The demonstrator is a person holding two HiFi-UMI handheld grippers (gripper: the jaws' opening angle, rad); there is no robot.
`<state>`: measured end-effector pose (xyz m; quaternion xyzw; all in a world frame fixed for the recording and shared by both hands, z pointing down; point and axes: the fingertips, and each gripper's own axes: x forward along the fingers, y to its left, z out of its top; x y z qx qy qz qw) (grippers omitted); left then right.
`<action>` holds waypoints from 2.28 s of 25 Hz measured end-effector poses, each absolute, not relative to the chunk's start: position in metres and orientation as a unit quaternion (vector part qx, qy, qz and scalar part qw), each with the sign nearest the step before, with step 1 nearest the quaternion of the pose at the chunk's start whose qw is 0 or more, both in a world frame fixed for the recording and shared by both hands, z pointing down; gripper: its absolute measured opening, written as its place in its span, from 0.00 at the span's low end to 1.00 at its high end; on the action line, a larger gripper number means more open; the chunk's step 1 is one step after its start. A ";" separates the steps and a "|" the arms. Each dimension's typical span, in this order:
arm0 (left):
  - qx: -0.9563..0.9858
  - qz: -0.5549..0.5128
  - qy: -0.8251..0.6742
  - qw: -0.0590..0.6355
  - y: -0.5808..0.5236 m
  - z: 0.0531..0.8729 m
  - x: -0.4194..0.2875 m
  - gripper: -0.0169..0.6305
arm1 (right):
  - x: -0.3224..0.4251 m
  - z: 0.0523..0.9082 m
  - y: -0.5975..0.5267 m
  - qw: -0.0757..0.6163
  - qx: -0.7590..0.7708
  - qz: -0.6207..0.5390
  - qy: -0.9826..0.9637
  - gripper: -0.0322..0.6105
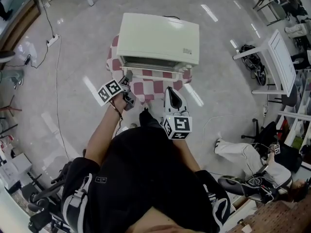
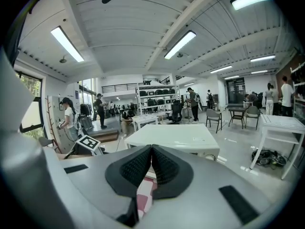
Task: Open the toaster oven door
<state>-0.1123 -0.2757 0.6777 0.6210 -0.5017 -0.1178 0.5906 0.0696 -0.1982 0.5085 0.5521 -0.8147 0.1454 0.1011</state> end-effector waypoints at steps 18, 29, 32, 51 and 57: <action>0.572 -0.081 -0.507 0.639 -0.211 0.728 -0.116 0.21 | 0.122 0.549 -0.182 0.118 0.597 0.210 -0.765 0.09; 0.566 -0.079 -0.515 0.640 -0.207 0.736 -0.119 0.21 | 0.164 0.609 -0.193 0.058 0.613 0.355 -0.703 0.09; 0.563 -0.080 -0.517 0.640 -0.206 0.736 -0.119 0.20 | 0.173 0.633 -0.199 0.036 0.610 0.406 -0.679 0.10; 0.564 -0.078 -0.506 0.648 -0.204 0.744 -0.117 0.20 | 0.182 0.708 -0.215 -0.094 0.575 0.568 -0.581 0.21; 0.576 -0.121 -0.483 0.649 -0.185 0.733 -0.127 0.23 | 0.182 0.708 -0.212 -0.094 0.576 0.563 -0.586 0.21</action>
